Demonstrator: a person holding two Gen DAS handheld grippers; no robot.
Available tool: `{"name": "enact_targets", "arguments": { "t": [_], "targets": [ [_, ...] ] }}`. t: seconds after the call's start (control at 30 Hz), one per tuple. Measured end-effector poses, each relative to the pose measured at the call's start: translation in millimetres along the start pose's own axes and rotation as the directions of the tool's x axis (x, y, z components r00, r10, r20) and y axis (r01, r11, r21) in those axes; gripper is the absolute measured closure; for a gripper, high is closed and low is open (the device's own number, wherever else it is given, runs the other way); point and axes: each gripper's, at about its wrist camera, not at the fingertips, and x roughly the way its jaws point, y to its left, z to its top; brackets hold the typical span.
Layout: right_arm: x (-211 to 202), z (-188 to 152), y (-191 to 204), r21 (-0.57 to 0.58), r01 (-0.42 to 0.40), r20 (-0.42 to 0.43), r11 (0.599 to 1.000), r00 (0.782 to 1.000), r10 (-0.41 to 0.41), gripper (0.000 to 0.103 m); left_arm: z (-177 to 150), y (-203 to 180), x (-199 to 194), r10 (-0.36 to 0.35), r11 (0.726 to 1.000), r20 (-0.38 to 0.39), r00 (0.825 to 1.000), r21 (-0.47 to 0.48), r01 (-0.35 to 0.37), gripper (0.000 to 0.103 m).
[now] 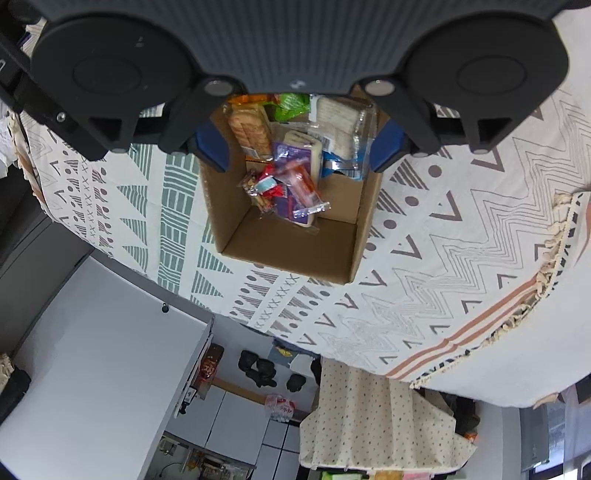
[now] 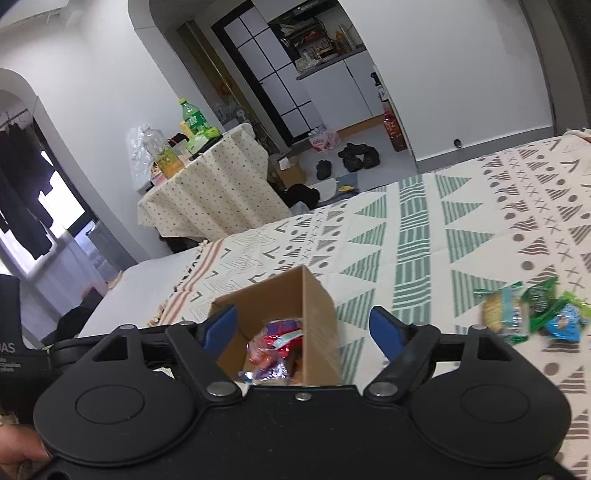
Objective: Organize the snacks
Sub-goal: 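Move both tools back over the remaining snacks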
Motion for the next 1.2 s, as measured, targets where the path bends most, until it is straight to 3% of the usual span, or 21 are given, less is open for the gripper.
{"name": "enact_targets", "arguments": {
  "t": [0.3, 0.47, 0.7, 0.87, 1.0, 1.2],
  "targets": [
    [-23.4, 8.3, -21.4, 0.023, 0.099, 0.001, 0.995, 0.995, -0.099, 0.011, -11.4, -33.9, -11.4, -0.024, 0.999, 0.018, 1.000, 0.047, 0.023, 0.018],
    [-32.5, 12.9, -38.6, 0.013, 0.147, 0.006, 0.989, 0.989, -0.147, 0.008, -12.9, -50.1, -18.4, -0.078, 0.996, 0.021, 0.997, 0.038, 0.078, 0.015],
    [-52.7, 13.5, -65.3, -0.038, 0.179, 0.011, 0.983, 0.984, -0.179, 0.000, -21.8, -82.0, -15.9, -0.083, 0.990, 0.018, 0.996, 0.115, 0.081, 0.014],
    [-69.0, 11.5, -83.8, -0.049, 0.216, 0.021, 0.975, 0.976, -0.215, 0.000, -31.9, -105.4, -12.8, -0.105, 0.979, 0.012, 0.994, 0.177, 0.101, 0.014],
    [-76.3, 8.7, -101.3, -0.024, 0.245, 0.016, 0.969, 0.969, -0.245, 0.000, -37.7, -117.8, -8.8, -0.092, 0.981, 0.009, 0.996, 0.170, 0.089, 0.004],
    [-83.9, 7.9, -120.6, 0.005, 0.293, 0.041, 0.956, 0.955, -0.292, 0.000, -45.6, -136.2, 2.5, -0.108, 0.973, -0.046, 0.993, 0.202, 0.115, 0.000]
  ]
}}
